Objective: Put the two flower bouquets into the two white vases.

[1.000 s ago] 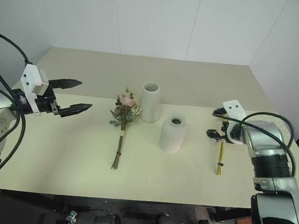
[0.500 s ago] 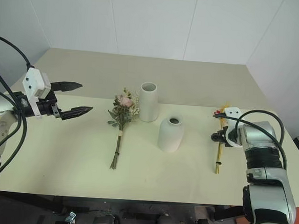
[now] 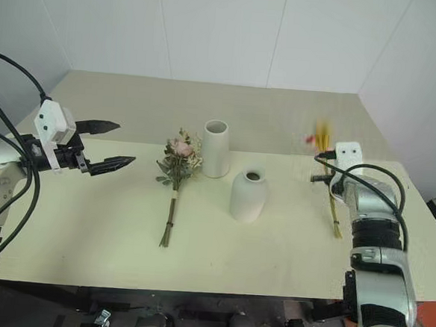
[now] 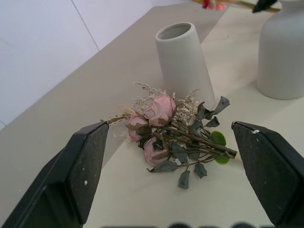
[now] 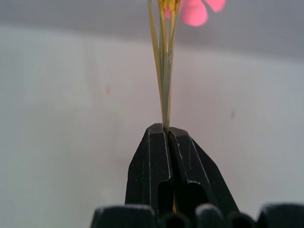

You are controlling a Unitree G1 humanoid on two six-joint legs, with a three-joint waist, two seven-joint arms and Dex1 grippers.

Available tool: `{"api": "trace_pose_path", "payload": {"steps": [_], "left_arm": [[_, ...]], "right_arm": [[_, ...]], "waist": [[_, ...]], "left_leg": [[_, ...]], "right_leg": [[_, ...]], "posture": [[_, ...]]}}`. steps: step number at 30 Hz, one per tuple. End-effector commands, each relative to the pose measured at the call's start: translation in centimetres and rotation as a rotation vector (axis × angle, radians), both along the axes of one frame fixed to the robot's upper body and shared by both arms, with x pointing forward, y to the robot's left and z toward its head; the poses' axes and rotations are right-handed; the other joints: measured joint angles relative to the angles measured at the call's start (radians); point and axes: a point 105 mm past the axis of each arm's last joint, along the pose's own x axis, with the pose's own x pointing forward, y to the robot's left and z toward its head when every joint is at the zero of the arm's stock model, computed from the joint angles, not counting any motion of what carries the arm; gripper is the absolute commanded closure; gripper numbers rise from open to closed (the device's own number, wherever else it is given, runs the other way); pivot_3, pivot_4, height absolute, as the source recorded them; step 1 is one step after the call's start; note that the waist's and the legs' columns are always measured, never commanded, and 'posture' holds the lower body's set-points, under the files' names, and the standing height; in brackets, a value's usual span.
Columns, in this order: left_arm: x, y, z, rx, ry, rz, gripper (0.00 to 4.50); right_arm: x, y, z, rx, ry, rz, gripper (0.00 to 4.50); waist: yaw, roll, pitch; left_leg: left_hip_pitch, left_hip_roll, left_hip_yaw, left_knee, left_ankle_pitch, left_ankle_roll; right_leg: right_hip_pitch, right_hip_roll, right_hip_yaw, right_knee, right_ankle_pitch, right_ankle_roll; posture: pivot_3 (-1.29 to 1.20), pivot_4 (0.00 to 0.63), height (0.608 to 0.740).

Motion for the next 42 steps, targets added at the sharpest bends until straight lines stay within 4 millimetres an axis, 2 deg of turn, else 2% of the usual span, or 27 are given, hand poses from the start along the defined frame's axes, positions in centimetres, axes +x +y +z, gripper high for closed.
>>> {"api": "trace_pose_path", "payload": {"steps": [1,7,10,16,23,29,35,42], "left_arm": [[0.0,-0.2,0.9,0.008,-0.032,-0.01,0.0],[0.1,-0.4,0.9,0.012,-0.032,-0.017,0.0],[0.0,-0.2,0.9,0.017,-0.033,-0.013,0.0],[-0.3,0.2,0.9,0.022,-0.032,-0.001,0.0],[-1.0,0.6,0.5,0.025,-0.024,0.023,0.0],[-1.5,0.9,0.4,0.024,-0.02,0.041,0.0],[-1.7,0.9,0.3,0.021,-0.02,0.048,0.0],[-1.9,1.2,0.3,0.02,-0.02,0.06,0.0]], "right_arm": [[0.0,3.2,7.6,-0.18,-0.449,0.104,4.44],[0.3,9.6,14.4,0.212,-0.8,0.315,4.44],[0.3,11.8,17.3,0.384,-0.889,0.424,4.44],[0.7,15.2,20.2,0.508,-0.93,0.579,4.44],[1.3,19.9,20.1,0.561,-0.857,0.705,4.44],[0.9,22.4,20.7,0.601,-0.842,0.778,4.44],[0.9,23.8,20.1,0.593,-0.807,0.81,4.44],[1.1,24.0,19.1,0.566,-0.787,0.816,4.44]], "waist": [[-0.007,0.0,0.0],[-0.029,0.001,0.0],[-0.036,0.001,0.001],[-0.038,0.002,0.001],[-0.046,0.002,0.001],[-0.045,0.003,0.002],[-0.042,0.003,0.002],[-0.042,0.003,0.002]], "left_leg": [[0.0,0.0,0.0,0.0,0.0,0.0],[0.001,0.0,-0.001,0.0,0.0,0.001],[0.0,0.0,-0.002,0.0,0.0,0.001],[-0.001,0.0,-0.003,-0.001,0.0,0.001],[0.0,0.001,-0.004,-0.002,0.0,0.001],[-0.001,0.001,-0.005,-0.002,0.0,0.001],[0.0,0.001,-0.006,-0.002,0.0,0.0],[-0.001,0.001,-0.006,-0.002,0.0,0.0]], "right_leg": [[0.0,0.0,0.0,0.0,0.0,0.0],[0.001,0.001,0.0,0.001,0.002,-0.001],[0.001,0.001,-0.001,0.001,0.002,-0.001],[0.001,0.0,-0.003,0.0,0.002,-0.001],[0.0,0.0,-0.004,0.002,0.001,-0.002],[0.0,0.0,-0.005,0.001,0.001,-0.002],[0.001,0.0,-0.006,0.001,0.001,-0.002],[0.0,0.0,-0.006,0.001,0.001,-0.002]], "posture": [[0.0,0.15,0.74],[0.0,0.15,0.74],[0.0,0.15,0.74],[0.0,0.15,0.74],[0.0,0.15,0.74],[0.0,0.15,0.74],[0.0,0.15,0.74],[0.0,0.15,0.74]]}}
